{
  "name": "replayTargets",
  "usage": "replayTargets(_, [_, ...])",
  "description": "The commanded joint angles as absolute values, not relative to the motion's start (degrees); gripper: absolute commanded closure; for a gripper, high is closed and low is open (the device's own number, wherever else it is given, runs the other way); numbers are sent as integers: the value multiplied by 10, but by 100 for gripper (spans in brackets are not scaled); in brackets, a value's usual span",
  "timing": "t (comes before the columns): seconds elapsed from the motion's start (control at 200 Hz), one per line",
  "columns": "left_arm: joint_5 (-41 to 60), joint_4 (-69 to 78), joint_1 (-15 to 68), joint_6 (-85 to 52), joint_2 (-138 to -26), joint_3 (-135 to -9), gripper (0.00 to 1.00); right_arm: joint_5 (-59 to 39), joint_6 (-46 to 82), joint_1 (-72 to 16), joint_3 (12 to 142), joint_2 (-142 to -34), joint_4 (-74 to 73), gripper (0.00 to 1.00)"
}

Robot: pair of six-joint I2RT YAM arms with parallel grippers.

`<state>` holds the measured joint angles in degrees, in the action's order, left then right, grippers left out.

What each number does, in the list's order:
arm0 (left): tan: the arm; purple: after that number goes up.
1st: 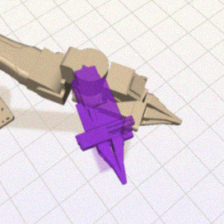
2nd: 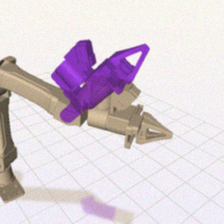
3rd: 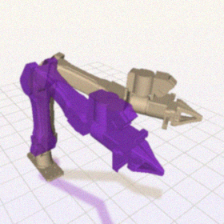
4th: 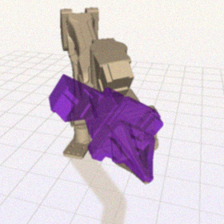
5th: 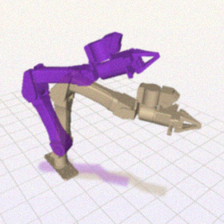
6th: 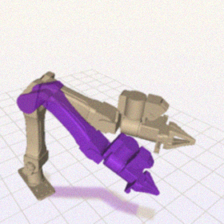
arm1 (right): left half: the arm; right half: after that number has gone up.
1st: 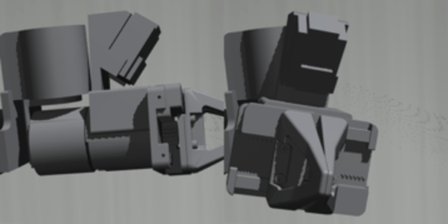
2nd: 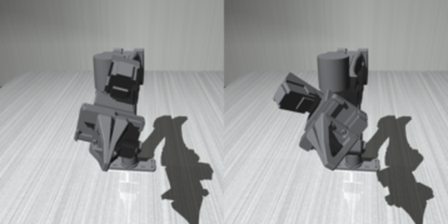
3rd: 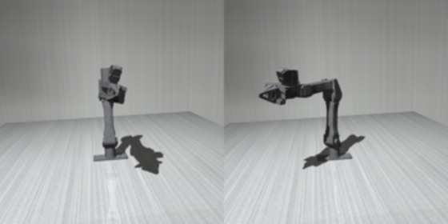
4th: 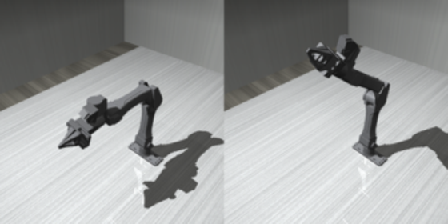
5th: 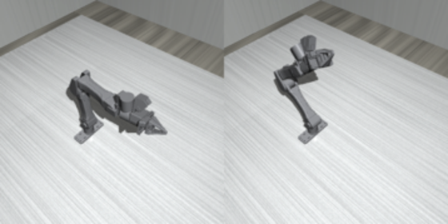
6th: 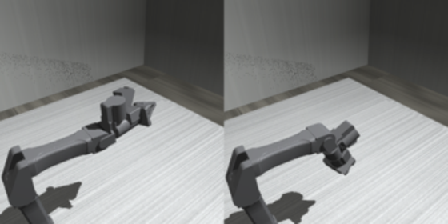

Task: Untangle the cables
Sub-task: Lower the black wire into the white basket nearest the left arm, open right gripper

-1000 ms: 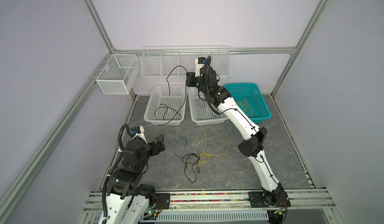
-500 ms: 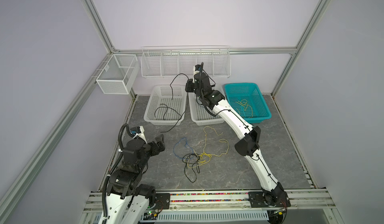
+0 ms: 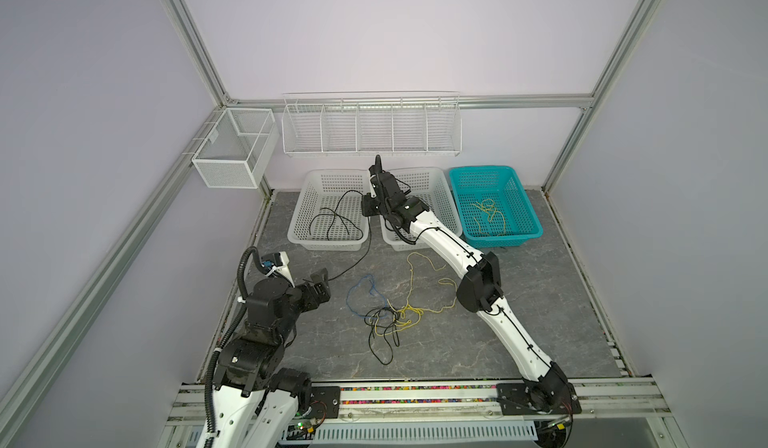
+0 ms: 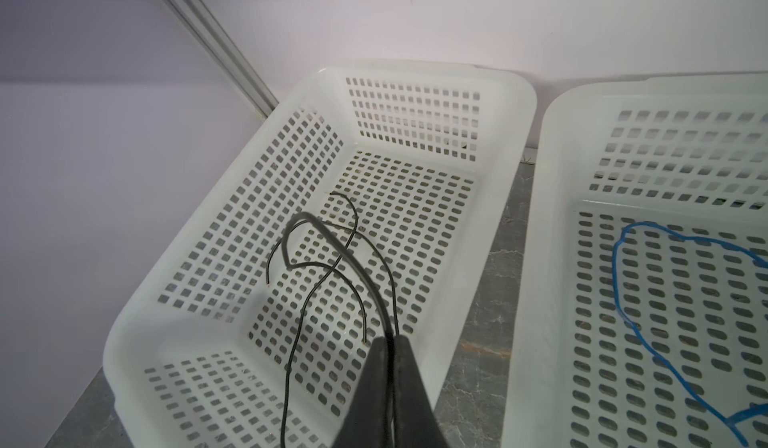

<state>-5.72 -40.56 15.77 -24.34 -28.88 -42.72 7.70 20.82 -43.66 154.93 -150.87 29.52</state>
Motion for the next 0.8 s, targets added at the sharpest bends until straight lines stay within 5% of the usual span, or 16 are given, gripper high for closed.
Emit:
replayTargets(0.0, [-59, -403, 159, -236, -292, -420, 0, 82, 129, -472, 1542, -1474, 301, 93])
replayTargets(0.24, [-63, -404, 159, -237, -291, -420, 0, 121, 165, -482, 1518, -1422, 296, 93])
replayTargets(0.52, [-62, -404, 159, -237, -293, -420, 0, 8, 218, -466, 1567, -1485, 327, 93])
replayTargets(0.795, [-62, -404, 159, -236, -295, -420, 0, -39, 186, -467, 1575, -1509, 385, 79])
